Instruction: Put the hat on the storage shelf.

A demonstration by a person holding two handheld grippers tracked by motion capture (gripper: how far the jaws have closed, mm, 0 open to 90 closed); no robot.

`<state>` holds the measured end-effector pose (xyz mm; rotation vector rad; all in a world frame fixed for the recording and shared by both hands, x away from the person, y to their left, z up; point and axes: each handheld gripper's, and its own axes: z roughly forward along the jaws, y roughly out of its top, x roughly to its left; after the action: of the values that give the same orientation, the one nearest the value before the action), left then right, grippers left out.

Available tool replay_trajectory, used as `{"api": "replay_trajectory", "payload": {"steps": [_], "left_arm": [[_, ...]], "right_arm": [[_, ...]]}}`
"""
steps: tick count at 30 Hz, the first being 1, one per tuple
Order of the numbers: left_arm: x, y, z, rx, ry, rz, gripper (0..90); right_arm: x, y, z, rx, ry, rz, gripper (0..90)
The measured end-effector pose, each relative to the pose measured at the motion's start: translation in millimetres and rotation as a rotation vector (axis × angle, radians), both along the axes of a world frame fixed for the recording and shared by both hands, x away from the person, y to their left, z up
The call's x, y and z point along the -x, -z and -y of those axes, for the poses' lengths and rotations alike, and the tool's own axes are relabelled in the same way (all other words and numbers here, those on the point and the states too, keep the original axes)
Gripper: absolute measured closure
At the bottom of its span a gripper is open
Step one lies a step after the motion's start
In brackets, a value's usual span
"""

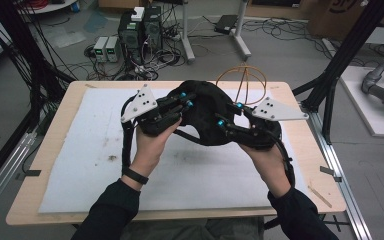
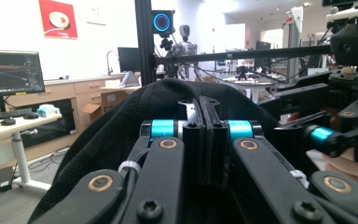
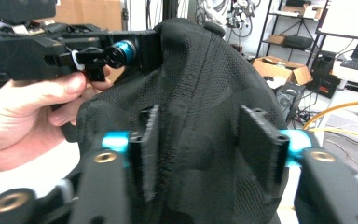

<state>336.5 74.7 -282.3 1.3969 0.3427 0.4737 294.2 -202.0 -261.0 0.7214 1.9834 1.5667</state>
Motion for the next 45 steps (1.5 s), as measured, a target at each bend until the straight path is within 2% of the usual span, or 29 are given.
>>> {"api": "replay_trajectory", "payload": {"steps": [7, 12, 18, 21, 22, 27, 29, 34, 39, 45], "left_arm": [[2.7, 0.5, -1.3, 0.01, 0.001, 0.009, 88.3], [3.1, 2.3, -2.5, 0.012, 0.002, 0.01, 88.2], [3.8, 3.1, -4.7, 0.027, 0.005, 0.022, 86.6], [5.1, 2.1, -9.6, 0.048, -0.001, 0.032, 79.5], [6.0, 1.5, -12.2, 0.054, -0.006, 0.033, 75.2], [13.4, 2.4, -28.5, 0.084, -0.031, 0.04, 65.7], [18.0, 5.6, -35.5, 0.087, -0.045, 0.036, 61.1], [29.4, 17.4, -55.2, 0.093, -0.073, 0.03, 58.5], [40.5, 27.9, -73.7, 0.09, -0.104, 0.02, 57.9], [47.7, 43.6, -85.3, 0.065, -0.114, -0.017, 57.6]], "right_arm": [[0.2, 0.9, -0.9, 0.023, -0.008, 0.027, 77.9], [1.0, 0.6, -1.0, 0.027, -0.012, 0.039, 85.7], [1.0, -0.6, -0.1, 0.01, 0.002, 0.07, 86.9], [-1.3, -1.6, 1.8, -0.006, 0.012, 0.08, 87.1], [-2.3, -1.9, 3.0, -0.012, 0.013, 0.076, 87.1], [-7.8, -3.3, 7.8, -0.037, 0.015, 0.09, 87.2], [-9.2, -4.8, 8.3, -0.041, 0.011, 0.109, 87.3], [-13.1, -11.7, 4.8, -0.042, 0.011, 0.115, 87.4], [-18.4, -26.7, -0.2, -0.048, 0.004, 0.154, 87.4], [-30.6, -55.3, 4.5, -0.093, 0.013, 0.214, 87.3]]}}
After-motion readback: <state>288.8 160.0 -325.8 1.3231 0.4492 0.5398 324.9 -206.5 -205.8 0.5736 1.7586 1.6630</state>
